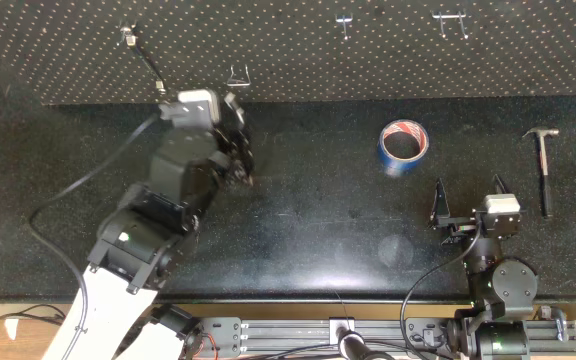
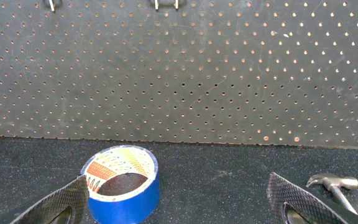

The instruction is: Place Tools Onto Pegboard

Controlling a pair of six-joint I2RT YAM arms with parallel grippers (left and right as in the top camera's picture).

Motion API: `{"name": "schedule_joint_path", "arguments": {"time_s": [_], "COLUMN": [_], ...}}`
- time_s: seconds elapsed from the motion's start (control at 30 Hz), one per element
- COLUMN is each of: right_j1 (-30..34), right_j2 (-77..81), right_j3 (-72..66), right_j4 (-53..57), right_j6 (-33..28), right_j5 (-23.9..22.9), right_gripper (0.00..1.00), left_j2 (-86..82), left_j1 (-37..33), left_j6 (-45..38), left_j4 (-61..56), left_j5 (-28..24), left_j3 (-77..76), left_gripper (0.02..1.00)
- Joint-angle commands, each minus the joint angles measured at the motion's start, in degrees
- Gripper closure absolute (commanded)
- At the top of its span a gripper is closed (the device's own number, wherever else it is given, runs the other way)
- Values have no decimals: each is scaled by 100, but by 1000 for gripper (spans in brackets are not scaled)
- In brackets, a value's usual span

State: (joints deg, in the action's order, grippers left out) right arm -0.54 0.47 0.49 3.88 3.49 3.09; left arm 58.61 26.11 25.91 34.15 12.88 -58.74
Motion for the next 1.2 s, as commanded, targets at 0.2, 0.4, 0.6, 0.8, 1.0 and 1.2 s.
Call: {"name": "schedule_joint_path", "arguments": {"time_s": [0.2,0.4,0.6,0.8,1.0,1.2], "right_j1": [-37,-37,-37,-37,-37,-37], "right_j2": [-31,-31,-31,-31,-31,-31], "right_j3": [-26,-26,-26,-26,-26,-26], "right_j4": [13,13,13,13,13,13], "right_j6": [-103,-103,-103,-101,-101,-103], "right_j5": [35,35,35,35,35,35], "right_gripper": [66,66,66,66,64,66], "left_j2": [1681,2621,3042,3276,3307,2702], "left_j1": [-966,-966,-966,-966,-964,-1043], "left_j6": [-1600,-2455,-2496,-2492,-2492,-2487], "left_j4": [-3875,-5031,-5112,-5108,-4800,-4015], "left_j5": [149,149,153,151,153,144], "left_j3": [-42,-42,-42,-42,-42,-42], "left_gripper": [989,989,991,991,194,23]}}
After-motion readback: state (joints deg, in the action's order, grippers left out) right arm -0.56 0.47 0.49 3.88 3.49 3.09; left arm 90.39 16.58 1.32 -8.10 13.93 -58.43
